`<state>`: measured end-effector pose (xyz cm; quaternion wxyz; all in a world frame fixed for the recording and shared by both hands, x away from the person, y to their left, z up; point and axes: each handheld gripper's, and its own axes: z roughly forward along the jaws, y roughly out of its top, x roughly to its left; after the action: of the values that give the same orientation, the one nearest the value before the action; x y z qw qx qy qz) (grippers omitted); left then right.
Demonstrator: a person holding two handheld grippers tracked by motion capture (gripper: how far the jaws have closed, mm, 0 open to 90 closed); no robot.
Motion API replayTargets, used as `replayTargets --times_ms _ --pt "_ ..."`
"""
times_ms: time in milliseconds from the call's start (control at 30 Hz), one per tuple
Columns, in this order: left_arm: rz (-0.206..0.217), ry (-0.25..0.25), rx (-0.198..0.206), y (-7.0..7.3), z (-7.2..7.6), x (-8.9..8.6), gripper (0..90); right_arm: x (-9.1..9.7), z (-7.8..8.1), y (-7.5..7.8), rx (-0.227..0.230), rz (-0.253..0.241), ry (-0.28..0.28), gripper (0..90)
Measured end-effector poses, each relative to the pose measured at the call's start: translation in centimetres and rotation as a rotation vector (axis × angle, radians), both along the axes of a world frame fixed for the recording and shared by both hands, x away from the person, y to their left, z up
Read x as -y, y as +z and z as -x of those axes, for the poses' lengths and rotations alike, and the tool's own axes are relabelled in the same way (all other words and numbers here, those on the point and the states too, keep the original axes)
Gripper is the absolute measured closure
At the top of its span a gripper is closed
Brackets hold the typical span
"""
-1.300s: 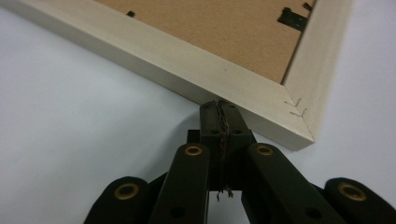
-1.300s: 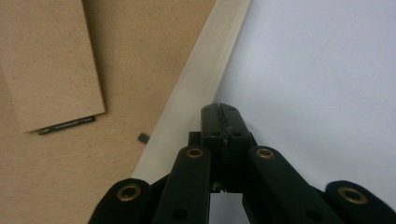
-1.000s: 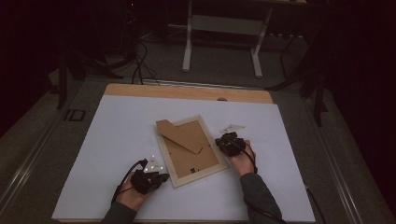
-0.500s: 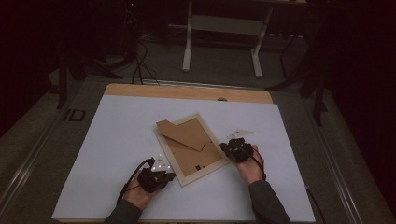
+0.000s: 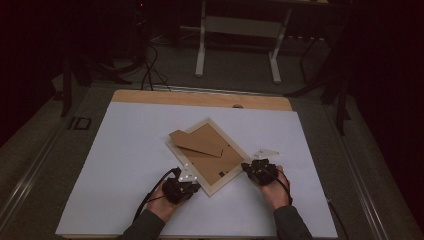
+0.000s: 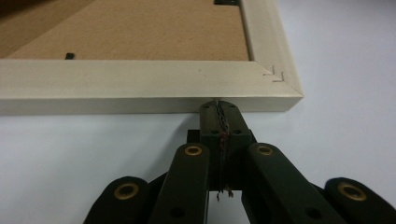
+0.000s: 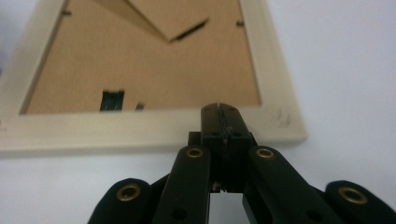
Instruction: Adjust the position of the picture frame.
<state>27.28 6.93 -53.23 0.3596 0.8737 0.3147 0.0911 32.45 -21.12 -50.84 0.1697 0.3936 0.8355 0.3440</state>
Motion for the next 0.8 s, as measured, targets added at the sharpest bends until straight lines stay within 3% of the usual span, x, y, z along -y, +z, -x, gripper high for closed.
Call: replayTargets --times_ms 167,300,400,633,800 --pt "0.015 -0.006 -0.005 -0.1 -0.3 0.8 90.0 0.5 0.3 -0.8 -0.015 -0.001 -0.021 89.6" --pt "0.035 0.0 0.019 0.1 -0.3 0.7 90.0 0.8 0.3 -1.0 -0.012 -0.004 -0.036 89.7" --pt "0.085 0.028 0.019 0.9 -0.6 -0.4 88.1 0.9 0.2 -1.2 -0.019 -0.006 -0.041 89.7" --pt "0.146 0.1 0.028 2.7 -2.1 -4.0 81.2 0.6 0.1 -1.5 -0.02 0.012 -0.042 89.8" --pt "0.155 0.14 0.068 4.1 -3.3 -6.3 79.7 0.7 0.1 -1.6 -0.021 0.009 -0.046 89.7"
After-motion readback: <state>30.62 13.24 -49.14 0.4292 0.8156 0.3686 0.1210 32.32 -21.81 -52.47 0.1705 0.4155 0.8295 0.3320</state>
